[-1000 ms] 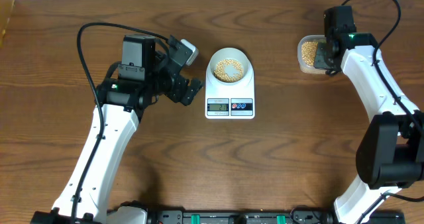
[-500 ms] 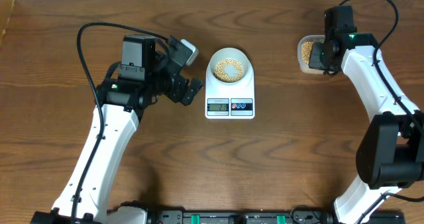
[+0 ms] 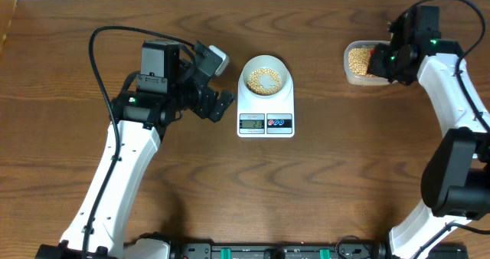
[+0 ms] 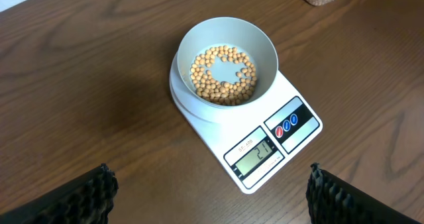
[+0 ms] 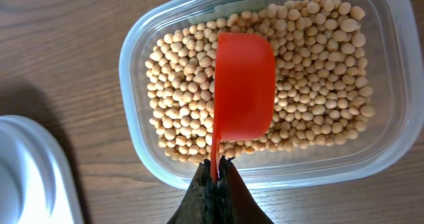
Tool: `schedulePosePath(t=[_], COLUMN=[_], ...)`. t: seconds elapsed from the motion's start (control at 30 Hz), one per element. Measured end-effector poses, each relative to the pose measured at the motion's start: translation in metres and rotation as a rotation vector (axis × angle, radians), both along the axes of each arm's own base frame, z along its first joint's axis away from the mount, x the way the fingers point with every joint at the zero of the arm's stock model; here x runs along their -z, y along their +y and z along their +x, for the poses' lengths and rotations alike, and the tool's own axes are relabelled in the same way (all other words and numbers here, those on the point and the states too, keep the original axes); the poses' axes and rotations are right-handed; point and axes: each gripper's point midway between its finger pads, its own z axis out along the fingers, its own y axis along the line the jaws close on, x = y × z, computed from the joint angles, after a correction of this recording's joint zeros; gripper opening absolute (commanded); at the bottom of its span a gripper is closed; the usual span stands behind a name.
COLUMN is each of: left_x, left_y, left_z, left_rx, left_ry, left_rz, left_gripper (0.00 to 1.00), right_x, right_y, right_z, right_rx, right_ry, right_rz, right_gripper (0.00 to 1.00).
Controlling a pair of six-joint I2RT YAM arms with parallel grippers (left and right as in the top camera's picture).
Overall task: Scoop item into bowl and weigh 50g on scale
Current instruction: 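Scoop more soybeans from the tub with the red scoop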
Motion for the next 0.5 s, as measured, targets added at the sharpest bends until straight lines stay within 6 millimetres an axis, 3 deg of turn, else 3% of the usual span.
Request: schedulePosePath(t=[0.5], left_x=[0.0], left_y=[-0.0001], left_z=[0.0], left_rx=[0.0], left_ry=[0.0], left_rz=[0.0], left_gripper=[0.94], right_x=[-0.0061], right_y=[-0.0062], right_z=[-0.0005], right_rx=[-0.002], right_ry=[-0.016], right_rz=[0.139], right_gripper=[0.01])
